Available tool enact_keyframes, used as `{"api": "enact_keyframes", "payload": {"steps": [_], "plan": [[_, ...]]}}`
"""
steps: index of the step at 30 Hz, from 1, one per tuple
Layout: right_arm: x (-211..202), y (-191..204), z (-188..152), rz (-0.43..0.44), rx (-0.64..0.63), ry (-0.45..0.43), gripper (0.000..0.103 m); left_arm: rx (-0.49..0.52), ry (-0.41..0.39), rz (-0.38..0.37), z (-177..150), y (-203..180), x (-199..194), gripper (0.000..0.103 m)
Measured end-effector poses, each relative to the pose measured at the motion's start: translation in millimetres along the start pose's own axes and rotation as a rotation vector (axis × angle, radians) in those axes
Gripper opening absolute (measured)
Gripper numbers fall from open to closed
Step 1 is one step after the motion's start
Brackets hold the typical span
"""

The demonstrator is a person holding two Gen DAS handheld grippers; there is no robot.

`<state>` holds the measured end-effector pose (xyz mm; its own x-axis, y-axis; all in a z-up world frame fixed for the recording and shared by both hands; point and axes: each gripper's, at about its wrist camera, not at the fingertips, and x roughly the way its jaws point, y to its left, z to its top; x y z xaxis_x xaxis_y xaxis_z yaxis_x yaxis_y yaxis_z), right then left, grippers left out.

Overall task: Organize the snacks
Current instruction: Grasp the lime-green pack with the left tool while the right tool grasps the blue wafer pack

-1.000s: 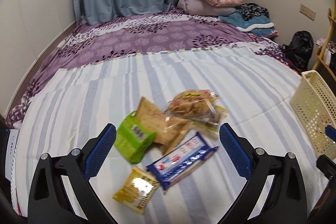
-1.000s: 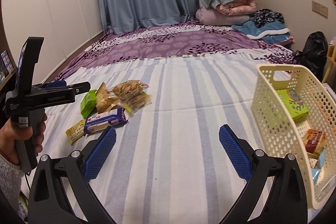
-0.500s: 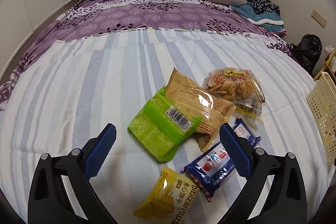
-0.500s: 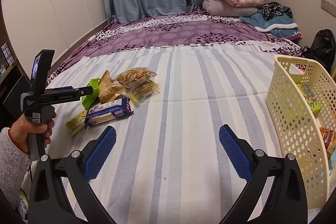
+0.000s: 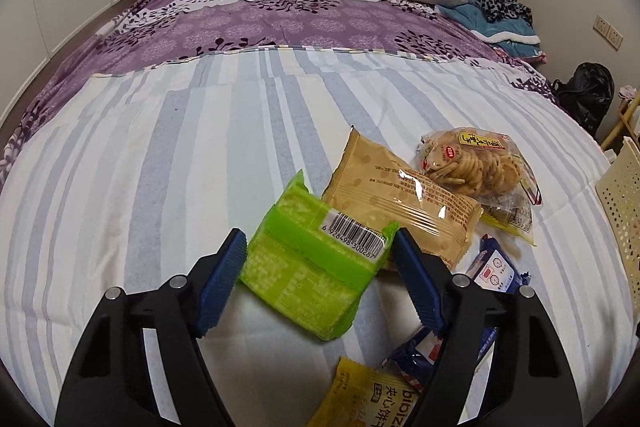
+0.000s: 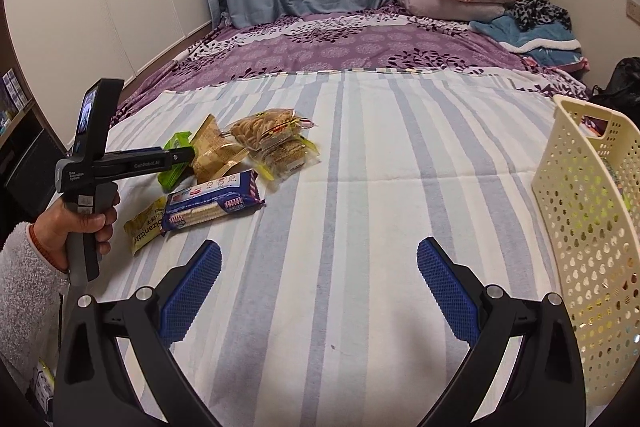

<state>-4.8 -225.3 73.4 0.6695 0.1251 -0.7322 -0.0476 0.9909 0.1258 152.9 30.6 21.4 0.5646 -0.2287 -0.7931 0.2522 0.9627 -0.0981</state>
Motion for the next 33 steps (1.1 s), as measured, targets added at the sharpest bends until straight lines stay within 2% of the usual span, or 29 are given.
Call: {"api": "enact_keyframes", "payload": {"steps": [6, 23, 28, 33], "plan": [[17.0, 15.9, 5.7, 0.037, -0.030, 0.023, 0.098, -0.004, -0.019, 0.020, -2.5, 3.3, -6.9, 0.072], [96.5, 83.2, 48.6, 0.213, -0.173, 0.085, 0.098, -0.080, -0.074, 0.021, -11.1, 24.0, -48.9, 0.072], [120.3, 85.7, 46.3, 0.212, -0.161, 0.131, 0.098, -0.088, -0.072, 0.019, -14.2, 28.8, -50.6, 0.072], [115.9, 88.5, 30.9, 0.304, -0.163, 0.163, 0.098, -0.090, -0.066, 0.020, -15.0, 29.5, -49.4, 0.072]]}}
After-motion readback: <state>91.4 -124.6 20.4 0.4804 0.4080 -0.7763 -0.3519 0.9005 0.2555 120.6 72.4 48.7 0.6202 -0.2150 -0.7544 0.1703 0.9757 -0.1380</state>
